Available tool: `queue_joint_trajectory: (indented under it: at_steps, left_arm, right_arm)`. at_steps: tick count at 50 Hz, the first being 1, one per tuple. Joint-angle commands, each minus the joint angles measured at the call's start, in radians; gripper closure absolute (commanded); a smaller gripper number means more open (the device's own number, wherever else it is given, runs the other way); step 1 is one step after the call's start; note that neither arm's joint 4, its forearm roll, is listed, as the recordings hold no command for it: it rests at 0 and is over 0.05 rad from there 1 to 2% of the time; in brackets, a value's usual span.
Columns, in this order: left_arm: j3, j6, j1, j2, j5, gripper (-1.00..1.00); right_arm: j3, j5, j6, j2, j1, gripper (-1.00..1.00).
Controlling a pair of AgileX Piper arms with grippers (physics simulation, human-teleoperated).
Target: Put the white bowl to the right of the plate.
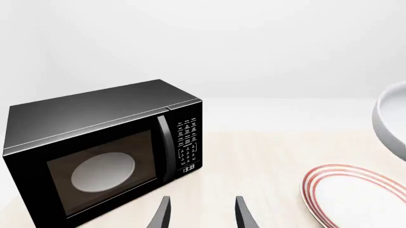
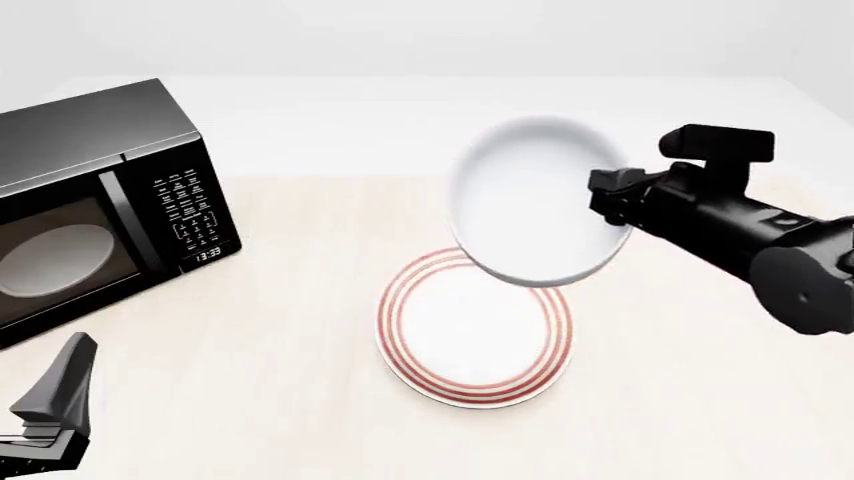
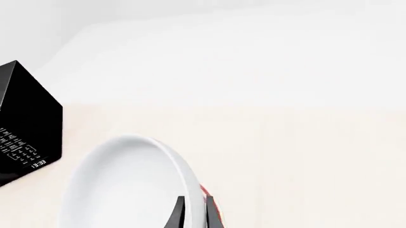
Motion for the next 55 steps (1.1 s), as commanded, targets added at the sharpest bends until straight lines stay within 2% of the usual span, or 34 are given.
queue_joint_trajectory:
  at_steps: [1,10,15,26,33,39,55]
  left_arm:
    - [0.000,0.000,0.000,0.000,0.000,-1.00]
    - [0.000,0.000,0.000,0.000,0.000,-1.00]
    - [0.000,0.000,0.000,0.000,0.000,-1.00]
    - [0.000,0.000,0.000,0.000,0.000,-1.00]
    - [0.000,0.000,0.000,0.000,0.000,-1.00]
    - [0.000,0.000,0.000,0.000,0.000,-1.00]
    - [0.000,0.000,0.000,0.000,0.000,-1.00]
  right_arm:
    - [0.077,0.005,-0.094,-0.085,-0.115,1.00]
    - [0.158,-0.029,-0.068,-0.143,-0.152,1.00]
    - [0.212,-0.079,-0.033,-0.145,-0.176,1.00]
    - [0.291,-0.101,-0.021,-0.197,-0.251,1.00]
    - [0.312,-0.119,-0.012,-0.196,-0.291,1.00]
    - [0.310,-0.088,-0.015,-0.227,-0.307,1.00]
    - [0.350,-0.131,0.003,-0.192,-0.395,1.00]
